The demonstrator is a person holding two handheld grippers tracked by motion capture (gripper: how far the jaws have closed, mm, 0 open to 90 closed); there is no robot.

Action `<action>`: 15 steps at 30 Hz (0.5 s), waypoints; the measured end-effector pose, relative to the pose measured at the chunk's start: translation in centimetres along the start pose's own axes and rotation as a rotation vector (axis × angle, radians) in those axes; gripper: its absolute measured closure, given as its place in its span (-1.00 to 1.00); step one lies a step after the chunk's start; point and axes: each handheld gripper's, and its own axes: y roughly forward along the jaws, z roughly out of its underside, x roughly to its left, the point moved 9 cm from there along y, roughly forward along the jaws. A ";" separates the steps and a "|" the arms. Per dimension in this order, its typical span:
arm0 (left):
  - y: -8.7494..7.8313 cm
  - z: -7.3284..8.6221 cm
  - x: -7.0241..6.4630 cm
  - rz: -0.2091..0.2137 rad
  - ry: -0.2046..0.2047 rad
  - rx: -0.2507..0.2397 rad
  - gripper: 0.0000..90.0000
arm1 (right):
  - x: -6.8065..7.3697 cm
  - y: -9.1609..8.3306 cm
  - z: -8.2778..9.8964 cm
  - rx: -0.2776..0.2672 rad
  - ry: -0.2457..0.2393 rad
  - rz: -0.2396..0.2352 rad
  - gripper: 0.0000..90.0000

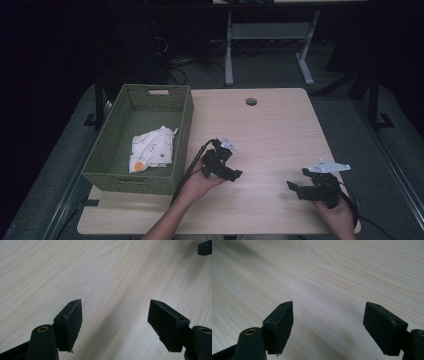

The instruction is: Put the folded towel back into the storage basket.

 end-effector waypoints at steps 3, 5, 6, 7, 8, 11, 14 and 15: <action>0.1 0.2 -0.1 -0.001 -0.003 -0.004 -0.38 | 0.0 0.0 0.0 0.001 -0.003 0.001 -0.48; 0.1 0.3 -0.2 0.000 -0.007 -0.010 -0.38 | 0.0 0.0 0.1 0.001 -0.004 0.001 -0.48; 0.1 0.4 -0.2 0.001 -0.005 -0.010 -0.38 | 0.0 0.0 0.1 0.001 -0.004 0.000 -0.48; 0.1 0.5 -0.3 0.001 -0.005 -0.013 -0.38 | 0.0 0.0 0.1 0.002 -0.005 0.001 -0.48; 0.1 0.5 -0.3 0.002 -0.006 -0.017 -0.38 | 0.0 0.0 0.1 0.002 -0.007 0.002 -0.48; 0.1 0.7 -0.4 -0.001 -0.006 -0.024 -0.38 | 0.1 -0.1 0.2 0.003 -0.011 0.007 -0.48; 0.2 1.1 -0.4 -0.001 -0.010 -0.023 -0.39 | 0.2 -0.1 0.3 0.005 -0.014 0.011 -0.48; 0.2 1.2 -0.5 -0.002 -0.013 -0.027 -0.39 | 0.2 -0.2 0.4 0.005 -0.015 0.011 -0.48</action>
